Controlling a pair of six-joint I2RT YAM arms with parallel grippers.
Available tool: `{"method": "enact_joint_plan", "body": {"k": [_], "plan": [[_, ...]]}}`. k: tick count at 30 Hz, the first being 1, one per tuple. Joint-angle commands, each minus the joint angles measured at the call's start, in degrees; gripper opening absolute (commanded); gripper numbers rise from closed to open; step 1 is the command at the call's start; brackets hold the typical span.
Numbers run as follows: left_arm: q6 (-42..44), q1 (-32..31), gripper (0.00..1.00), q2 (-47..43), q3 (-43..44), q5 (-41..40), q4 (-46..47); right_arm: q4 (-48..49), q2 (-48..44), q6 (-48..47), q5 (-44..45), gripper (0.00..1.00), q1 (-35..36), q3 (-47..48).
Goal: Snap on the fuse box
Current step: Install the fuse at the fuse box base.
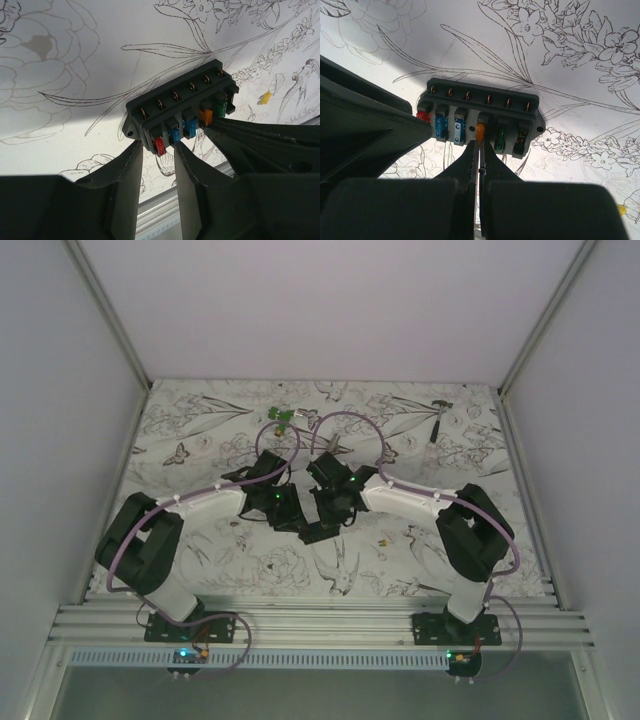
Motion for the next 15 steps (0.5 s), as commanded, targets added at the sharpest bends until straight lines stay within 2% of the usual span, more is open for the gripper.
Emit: {"method": "enact_joint_plan", "body": {"k": [1, 6, 15], "plan": [[0.5, -0.5, 0.34, 1.5, 1.3, 0.8, -1.8, -3.9, 4.7, 0.0, 1.6, 0.0, 0.3, -0.2], [0.4, -0.7, 0.33, 2.0, 1.2, 0.5, -1.9, -7.3, 8.6, -1.0, 7.1, 0.0, 1.8, -1.2], [0.0, -0.7, 0.32, 1.5, 0.1, -0.6, -1.7, -7.7, 18.0, -1.3, 10.9, 0.0, 4.8, -1.7]]}}
